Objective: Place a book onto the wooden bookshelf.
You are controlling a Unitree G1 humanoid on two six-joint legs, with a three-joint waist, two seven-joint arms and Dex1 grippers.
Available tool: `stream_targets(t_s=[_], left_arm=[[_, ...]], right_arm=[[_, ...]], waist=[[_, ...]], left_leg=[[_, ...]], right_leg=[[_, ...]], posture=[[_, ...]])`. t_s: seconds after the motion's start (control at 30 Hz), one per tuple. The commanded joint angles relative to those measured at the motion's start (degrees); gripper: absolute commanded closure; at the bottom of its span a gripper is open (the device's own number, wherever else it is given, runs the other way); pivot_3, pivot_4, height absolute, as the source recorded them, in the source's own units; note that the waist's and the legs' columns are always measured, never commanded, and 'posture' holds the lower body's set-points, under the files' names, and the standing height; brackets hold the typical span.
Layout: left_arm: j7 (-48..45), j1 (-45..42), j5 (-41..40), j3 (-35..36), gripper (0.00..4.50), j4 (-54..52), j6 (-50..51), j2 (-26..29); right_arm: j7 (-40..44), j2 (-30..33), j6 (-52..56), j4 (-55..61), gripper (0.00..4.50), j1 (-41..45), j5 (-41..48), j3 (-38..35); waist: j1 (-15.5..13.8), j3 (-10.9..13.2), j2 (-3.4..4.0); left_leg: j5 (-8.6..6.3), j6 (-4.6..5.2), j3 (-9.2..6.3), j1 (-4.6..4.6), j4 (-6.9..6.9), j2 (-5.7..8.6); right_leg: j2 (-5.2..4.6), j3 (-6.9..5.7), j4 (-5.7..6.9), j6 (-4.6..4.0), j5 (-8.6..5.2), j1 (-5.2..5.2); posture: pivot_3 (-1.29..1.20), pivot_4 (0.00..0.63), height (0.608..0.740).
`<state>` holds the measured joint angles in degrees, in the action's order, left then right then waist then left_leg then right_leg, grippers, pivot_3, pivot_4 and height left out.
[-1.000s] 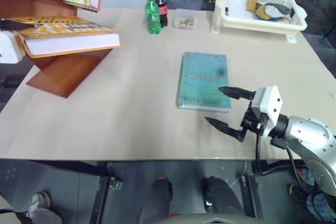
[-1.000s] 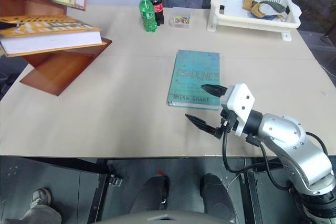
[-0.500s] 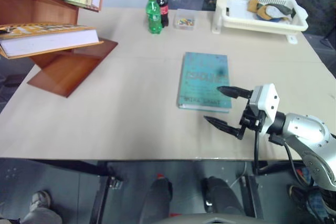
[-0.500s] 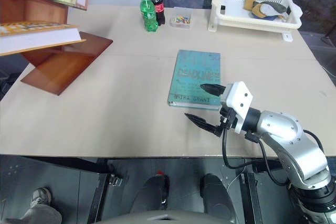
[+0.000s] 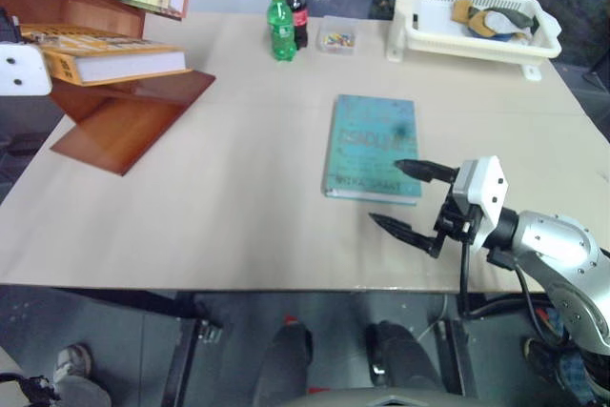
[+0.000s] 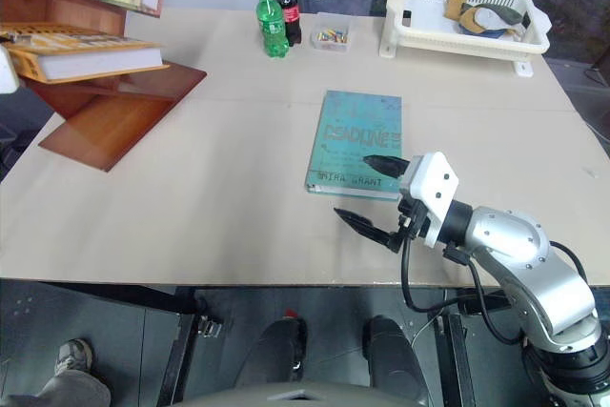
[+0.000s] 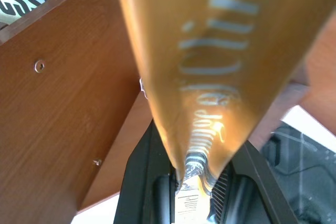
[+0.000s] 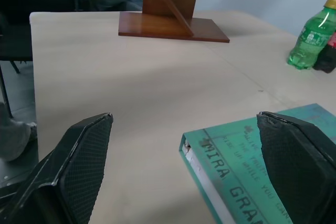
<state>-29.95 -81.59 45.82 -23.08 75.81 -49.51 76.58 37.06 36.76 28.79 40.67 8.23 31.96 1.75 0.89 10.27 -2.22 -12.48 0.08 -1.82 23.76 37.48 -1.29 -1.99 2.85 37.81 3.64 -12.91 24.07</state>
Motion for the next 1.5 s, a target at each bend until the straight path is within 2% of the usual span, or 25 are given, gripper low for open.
stream_targets(t_s=[0.03,0.3,0.33,0.37,0.47,0.57,0.8,1.07,1.4,1.5], left_arm=[[2.1,-1.9,1.0,-0.6,3.71,1.2,0.9,0.4],[0.8,-0.3,-0.6,0.9,3.71,2.1,1.6,1.0],[0.3,-0.1,-1.1,1.3,3.09,2.2,1.8,1.1],[0.0,0.1,-1.4,1.6,2.83,2.2,1.9,1.2],[0.3,0.8,-2.0,2.0,1.36,2.0,1.9,1.8],[1.6,1.8,-2.1,2.0,0.10,1.7,1.2,3.1],[1.6,4.6,-4.3,3.7,0.03,1.4,-0.1,4.8],[-5.1,10.7,-15.0,11.4,0.03,1.4,-5.2,6.3],[-21.6,18.1,-39.4,30.4,0.03,-0.8,-5.7,3.9],[-30.4,18.6,-47.7,35.4,0.03,-3.3,-4.4,1.9]], right_arm=[[-1.7,-0.1,0.8,4.0,0.00,-1.1,0.9,-1.9],[-2.5,0.1,1.2,5.0,0.00,-1.8,1.1,-2.1],[-2.5,0.2,1.2,5.0,0.00,-1.7,1.1,-2.1],[-2.5,0.2,1.2,4.9,0.00,-1.6,1.1,-2.1],[-2.2,0.4,1.1,4.7,0.00,-1.6,1.2,-2.2],[-1.8,0.4,0.9,4.3,0.00,-1.4,1.1,-2.2],[-0.8,0.2,0.5,3.2,0.00,-0.4,0.8,-1.9],[0.1,0.0,0.1,1.9,0.00,0.8,0.5,-1.4],[2.3,-0.1,-0.9,-0.7,0.00,2.8,0.0,-0.9],[4.0,0.2,-1.4,-2.5,0.00,4.1,0.0,-0.8]], waist=[[0.0,0.0,0.00],[-0.1,0.0,-0.02],[-0.1,0.0,-0.02],[0.0,0.0,-0.02],[0.0,0.0,-0.07],[0.3,0.0,-0.07],[1.0,0.0,-0.07],[1.0,-0.1,-0.18],[1.0,-0.1,-0.19],[0.9,-0.1,-0.21]], left_leg=[[0.00,0.00,0.00,0.00,0.00,0.00],[0.00,0.00,0.00,0.00,0.01,0.00],[0.00,0.00,0.00,0.00,0.01,0.00],[0.00,0.00,0.01,0.00,0.01,0.00],[0.00,0.00,0.00,-0.01,0.01,-0.01],[0.00,0.00,0.06,-0.03,0.01,0.00],[0.00,0.00,0.07,-0.06,0.01,0.00],[0.00,0.00,0.04,-0.01,0.03,0.00],[0.00,0.00,0.02,-0.03,0.04,-0.01],[0.00,0.00,0.02,-0.04,0.05,-0.01]], right_leg=[[0.00,-0.01,0.00,0.00,0.00,0.00],[-0.01,-0.01,0.00,0.00,0.00,0.00],[-0.01,-0.01,0.00,0.00,0.00,0.00],[-0.01,0.00,0.00,0.00,0.00,0.00],[-0.01,-0.01,0.01,0.00,0.01,0.00],[-0.02,0.05,0.01,0.00,0.01,0.00],[-0.02,0.06,0.06,0.01,0.01,0.00],[-0.03,0.01,0.05,-0.15,0.10,0.00],[-0.03,-0.01,0.07,-0.21,0.13,-0.01],[-0.03,-0.01,0.08,-0.22,0.14,-0.01]], posture=[[0.00,0.150,0.740],[0.00,0.150,0.740],[0.00,0.150,0.740],[0.00,0.150,0.740],[0.00,0.150,0.740],[0.00,0.150,0.740],[0.00,0.150,0.740],[0.00,0.150,0.740],[0.00,0.150,0.740],[0.00,0.150,0.740]])
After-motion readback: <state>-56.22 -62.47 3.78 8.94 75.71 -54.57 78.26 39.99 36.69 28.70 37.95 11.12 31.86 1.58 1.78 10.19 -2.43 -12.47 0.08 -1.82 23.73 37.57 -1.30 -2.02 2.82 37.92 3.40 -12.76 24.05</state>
